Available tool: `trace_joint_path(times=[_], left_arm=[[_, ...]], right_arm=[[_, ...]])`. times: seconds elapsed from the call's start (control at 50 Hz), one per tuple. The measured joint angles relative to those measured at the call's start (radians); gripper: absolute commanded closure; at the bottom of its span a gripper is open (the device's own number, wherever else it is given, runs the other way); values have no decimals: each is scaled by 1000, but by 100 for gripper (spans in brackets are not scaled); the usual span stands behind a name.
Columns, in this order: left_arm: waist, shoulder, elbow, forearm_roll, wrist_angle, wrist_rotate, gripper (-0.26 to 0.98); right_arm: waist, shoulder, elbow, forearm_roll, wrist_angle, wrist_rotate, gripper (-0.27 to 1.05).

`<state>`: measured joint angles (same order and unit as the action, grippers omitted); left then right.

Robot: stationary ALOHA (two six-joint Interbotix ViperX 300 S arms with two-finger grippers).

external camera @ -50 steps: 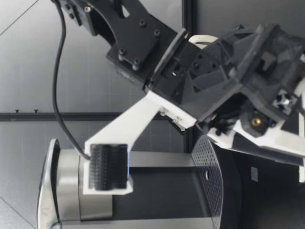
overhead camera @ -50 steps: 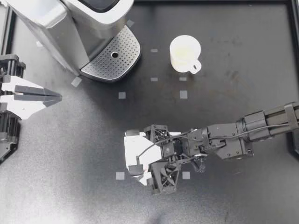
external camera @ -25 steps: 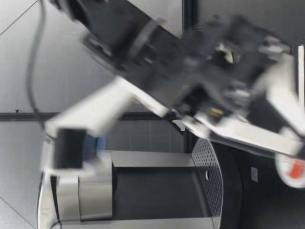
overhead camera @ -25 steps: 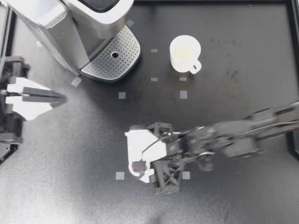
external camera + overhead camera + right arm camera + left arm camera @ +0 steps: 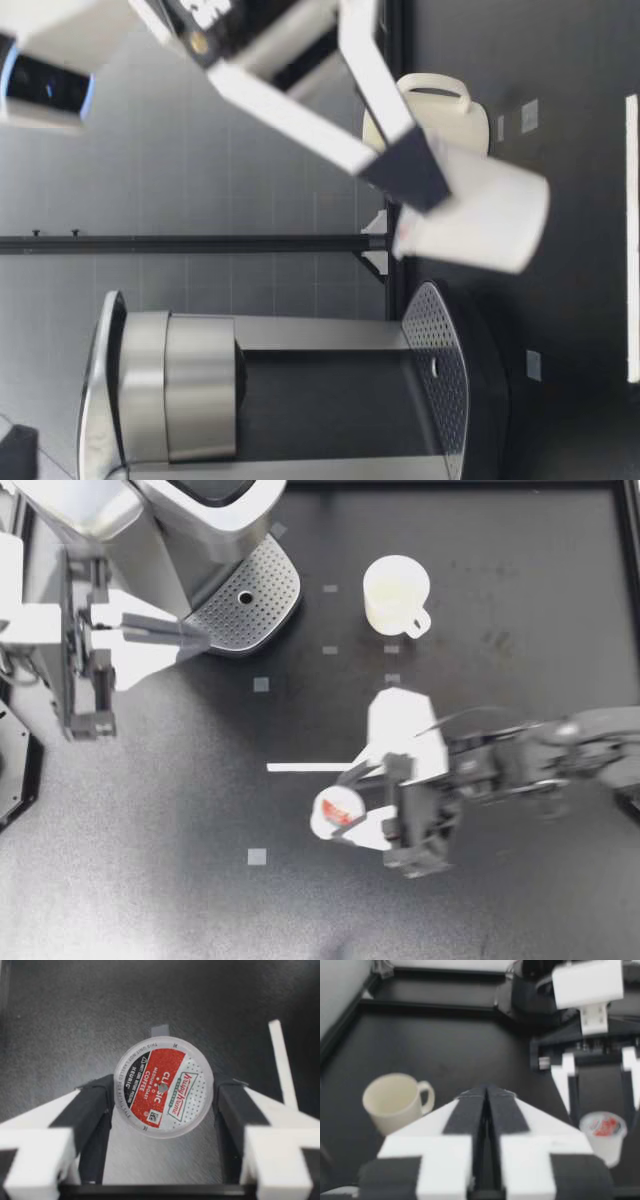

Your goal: Place the coffee capsule inside the capsule container, then place the cup onto the center of the cup tray.

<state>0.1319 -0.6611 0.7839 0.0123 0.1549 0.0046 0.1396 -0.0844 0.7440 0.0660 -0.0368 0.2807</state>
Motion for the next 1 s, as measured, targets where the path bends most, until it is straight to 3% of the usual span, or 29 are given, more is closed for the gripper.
trace_joint_path(times=[0.3, 0.4, 0.58, 0.82, 1.0], left_arm=[[3, 135, -275, 192, 552, -15, 67], [-35, 216, -342, 282, 676, -21, 67], [-135, 342, -403, 558, 810, -163, 67], [-301, 471, -433, 1058, 1023, -460, 67], [-368, 617, -449, 1244, 1206, -495, 67]], right_arm=[[-46, -94, 74, -31, 32, -34, 29], [-64, -123, 94, -34, 38, -44, 29], [-94, -178, 141, -35, 35, -52, 29], [-124, -236, 227, -54, -43, -52, 29], [-149, -273, 267, -87, -101, -55, 29]])
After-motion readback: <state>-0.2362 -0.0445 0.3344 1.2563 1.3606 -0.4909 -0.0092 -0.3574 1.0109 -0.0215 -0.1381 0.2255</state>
